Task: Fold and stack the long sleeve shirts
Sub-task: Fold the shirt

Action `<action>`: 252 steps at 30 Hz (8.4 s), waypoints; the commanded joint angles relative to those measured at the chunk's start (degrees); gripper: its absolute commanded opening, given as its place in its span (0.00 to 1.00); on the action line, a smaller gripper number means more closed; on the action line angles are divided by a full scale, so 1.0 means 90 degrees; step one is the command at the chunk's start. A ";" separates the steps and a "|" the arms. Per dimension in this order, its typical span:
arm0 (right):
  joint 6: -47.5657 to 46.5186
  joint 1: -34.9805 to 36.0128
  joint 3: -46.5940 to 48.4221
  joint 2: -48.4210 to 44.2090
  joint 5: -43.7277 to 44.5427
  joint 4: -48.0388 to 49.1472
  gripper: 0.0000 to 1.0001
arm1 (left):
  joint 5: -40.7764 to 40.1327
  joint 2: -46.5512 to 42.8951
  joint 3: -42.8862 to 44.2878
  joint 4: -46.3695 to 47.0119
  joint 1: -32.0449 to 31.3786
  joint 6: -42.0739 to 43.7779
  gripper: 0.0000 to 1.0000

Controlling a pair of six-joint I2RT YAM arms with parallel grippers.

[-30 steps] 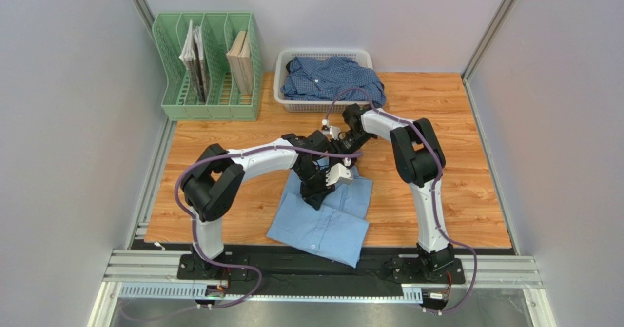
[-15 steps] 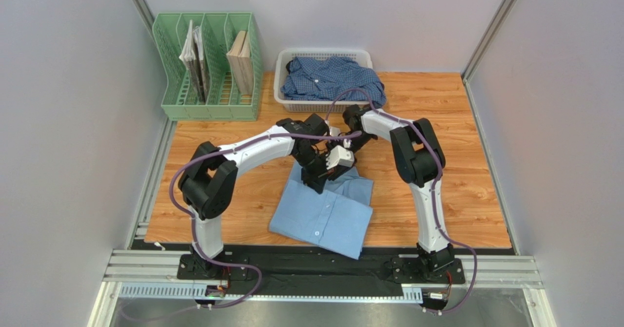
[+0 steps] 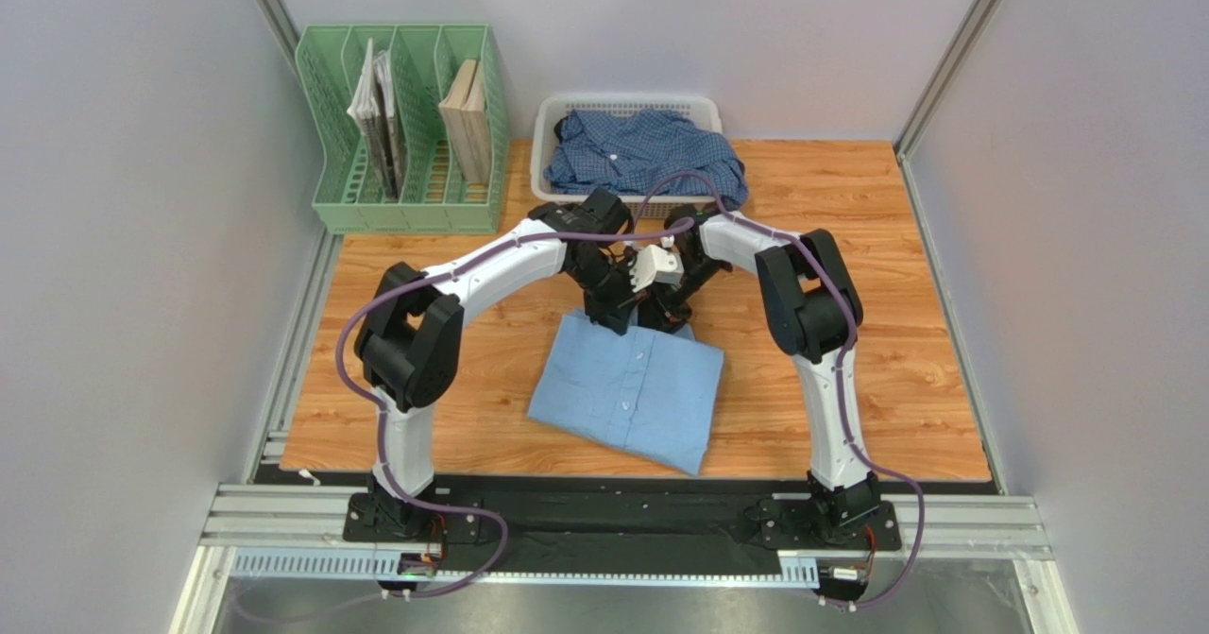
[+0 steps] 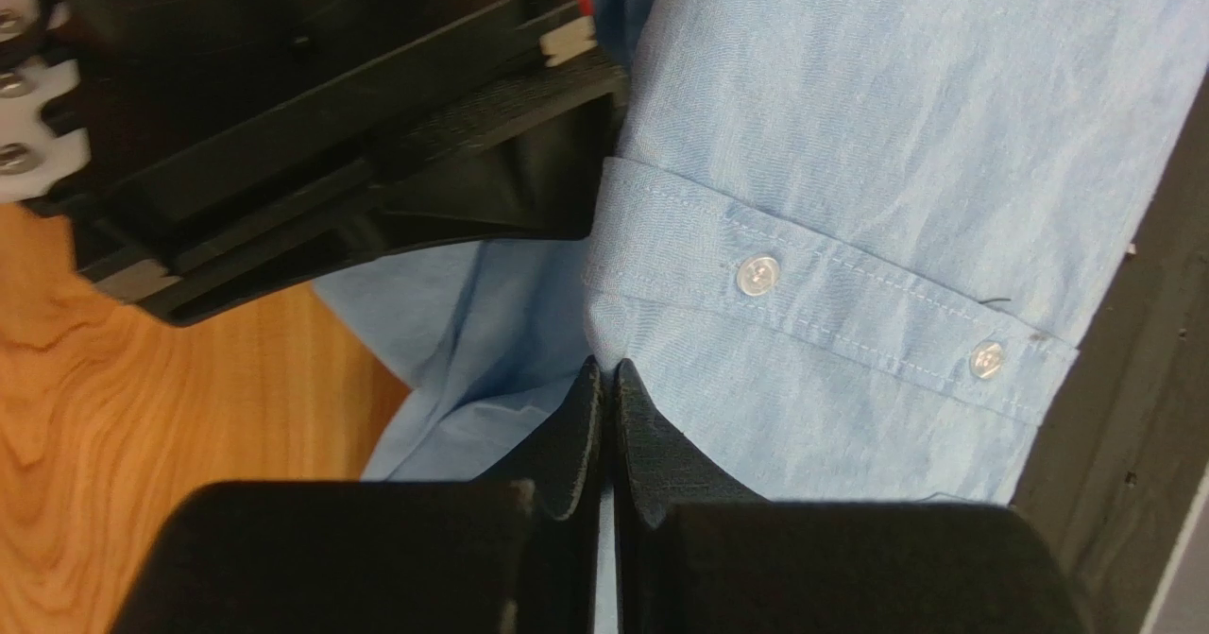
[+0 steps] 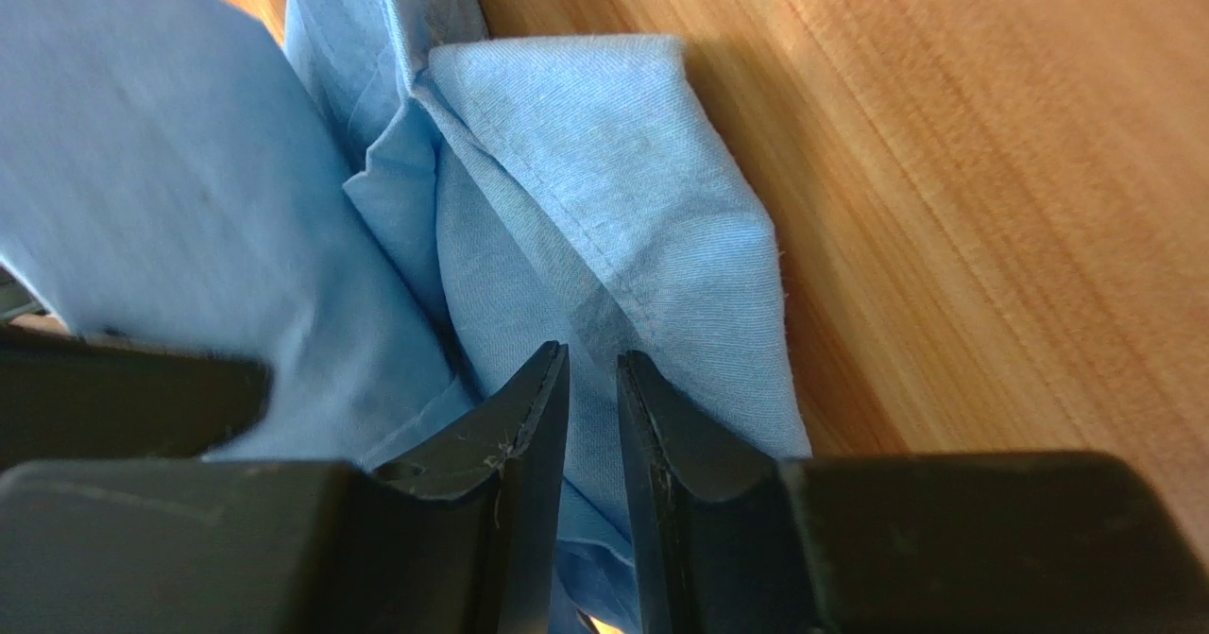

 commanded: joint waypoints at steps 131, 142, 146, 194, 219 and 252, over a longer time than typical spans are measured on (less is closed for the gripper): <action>0.0406 0.0086 0.0445 -0.0228 0.0991 0.0303 0.11 | 0.1617 -0.0393 -0.1741 0.1659 0.1485 -0.2259 0.54; 0.0230 0.0164 0.0298 -0.0100 0.0932 0.0255 0.11 | 0.1910 0.0047 -0.1545 0.1386 0.1368 -0.2074 0.18; 0.0152 0.0223 0.0181 -0.0110 0.0854 0.0245 0.10 | 0.1735 -0.0148 -0.1564 0.1745 0.1445 -0.2308 0.00; -0.0444 -0.0890 -0.2007 -0.2424 0.2033 -0.0556 0.00 | 0.1734 -0.0051 -0.1389 0.0770 0.2168 -0.2064 0.45; -0.0317 -0.1340 -0.0181 -0.0988 0.3393 0.0304 0.00 | 0.0318 0.0995 -0.0159 0.1298 0.2168 -0.3354 0.02; -0.0093 -0.1662 -0.0727 -0.1448 0.2680 0.0518 0.00 | -0.1311 0.2047 0.2136 0.1699 0.0587 -0.3617 0.27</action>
